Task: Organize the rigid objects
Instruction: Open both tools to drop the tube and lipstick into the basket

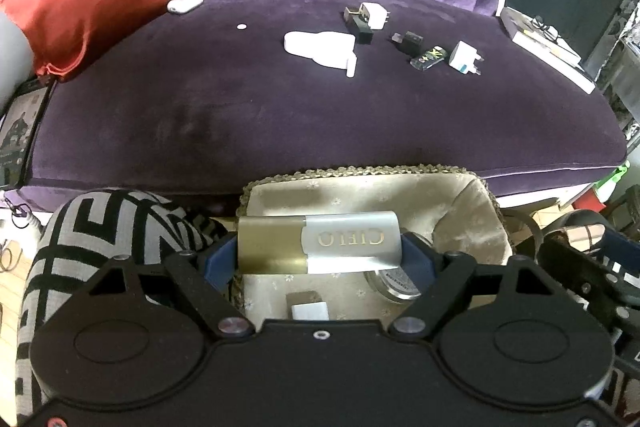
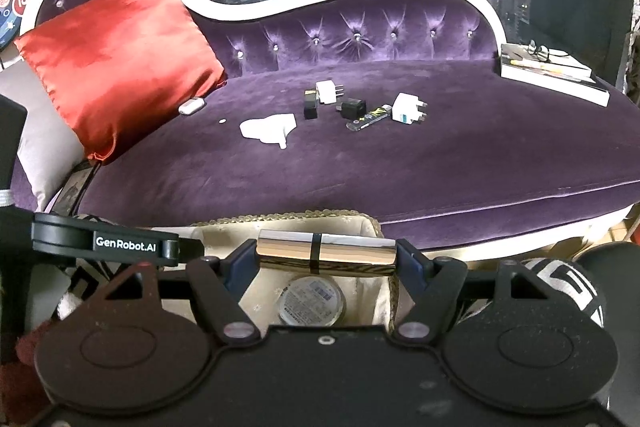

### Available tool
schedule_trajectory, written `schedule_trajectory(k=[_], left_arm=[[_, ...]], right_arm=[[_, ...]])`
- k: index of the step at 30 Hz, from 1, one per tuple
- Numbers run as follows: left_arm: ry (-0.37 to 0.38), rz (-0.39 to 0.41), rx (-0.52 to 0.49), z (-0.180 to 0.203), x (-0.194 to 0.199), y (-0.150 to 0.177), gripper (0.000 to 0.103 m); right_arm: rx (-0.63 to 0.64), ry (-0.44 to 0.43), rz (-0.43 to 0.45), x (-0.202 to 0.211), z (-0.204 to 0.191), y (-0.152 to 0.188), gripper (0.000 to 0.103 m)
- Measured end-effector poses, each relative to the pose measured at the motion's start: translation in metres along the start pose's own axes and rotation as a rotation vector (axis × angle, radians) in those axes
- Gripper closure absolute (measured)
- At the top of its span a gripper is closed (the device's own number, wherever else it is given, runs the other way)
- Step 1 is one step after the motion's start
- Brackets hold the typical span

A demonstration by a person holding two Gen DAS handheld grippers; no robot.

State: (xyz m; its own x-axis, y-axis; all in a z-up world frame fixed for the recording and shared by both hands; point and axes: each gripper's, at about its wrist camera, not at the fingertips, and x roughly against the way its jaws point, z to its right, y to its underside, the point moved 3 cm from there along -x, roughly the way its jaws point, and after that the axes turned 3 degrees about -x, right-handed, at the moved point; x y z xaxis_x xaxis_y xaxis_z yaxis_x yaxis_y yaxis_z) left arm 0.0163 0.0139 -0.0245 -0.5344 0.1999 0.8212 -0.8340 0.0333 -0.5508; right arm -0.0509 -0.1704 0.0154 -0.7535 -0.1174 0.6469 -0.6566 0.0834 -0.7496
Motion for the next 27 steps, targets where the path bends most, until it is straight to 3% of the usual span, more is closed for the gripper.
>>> schedule_trajectory(k=[12, 27], left_arm=[[0.005, 0.000, -0.037, 0.0067, -0.0012, 0.0007, 0.023], [0.027, -0.023, -0.013, 0.0053, -0.0031, 0.0010, 0.022]], right_arm=[[-0.010, -0.018, -0.020, -0.0030, 0.0012, -0.0002, 0.031], [-0.005, -0.022, -0.031, -0.0047, -0.0012, 0.0003, 0.028]])
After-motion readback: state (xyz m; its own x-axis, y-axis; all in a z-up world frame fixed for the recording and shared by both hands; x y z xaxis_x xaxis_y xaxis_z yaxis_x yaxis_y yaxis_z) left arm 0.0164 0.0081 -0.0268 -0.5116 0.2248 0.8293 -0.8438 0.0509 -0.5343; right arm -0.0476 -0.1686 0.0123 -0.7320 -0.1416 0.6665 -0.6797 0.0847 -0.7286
